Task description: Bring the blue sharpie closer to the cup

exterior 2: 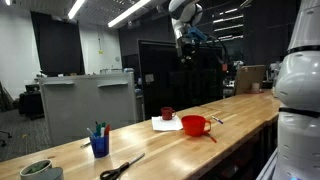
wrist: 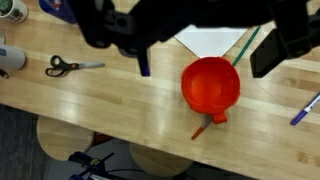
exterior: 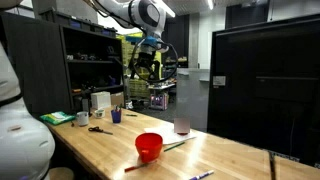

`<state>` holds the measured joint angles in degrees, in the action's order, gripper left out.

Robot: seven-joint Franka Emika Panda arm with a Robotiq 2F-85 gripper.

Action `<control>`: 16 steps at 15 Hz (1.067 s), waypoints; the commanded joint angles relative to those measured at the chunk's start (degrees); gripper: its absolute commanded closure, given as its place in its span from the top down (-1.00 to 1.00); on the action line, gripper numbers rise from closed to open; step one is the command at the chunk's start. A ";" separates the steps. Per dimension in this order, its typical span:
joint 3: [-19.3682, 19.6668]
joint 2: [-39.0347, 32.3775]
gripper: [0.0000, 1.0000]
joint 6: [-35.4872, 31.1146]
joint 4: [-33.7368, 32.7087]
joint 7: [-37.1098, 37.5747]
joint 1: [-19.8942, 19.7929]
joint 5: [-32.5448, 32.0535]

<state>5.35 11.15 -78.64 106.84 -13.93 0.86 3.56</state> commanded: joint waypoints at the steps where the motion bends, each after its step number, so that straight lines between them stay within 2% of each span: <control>1: -0.68 -0.09 1.00 0.15 -0.21 -0.10 -0.77 0.10; 9: -0.98 0.27 1.00 -0.83 0.46 0.49 -0.73 -0.47; 12: -2.23 2.27 1.00 -9.01 6.41 2.60 -0.47 -1.29; 16: -3.97 4.24 1.00 -24.87 16.50 7.14 -0.29 -1.34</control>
<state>2.97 11.75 -94.00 115.53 -10.93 0.66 3.02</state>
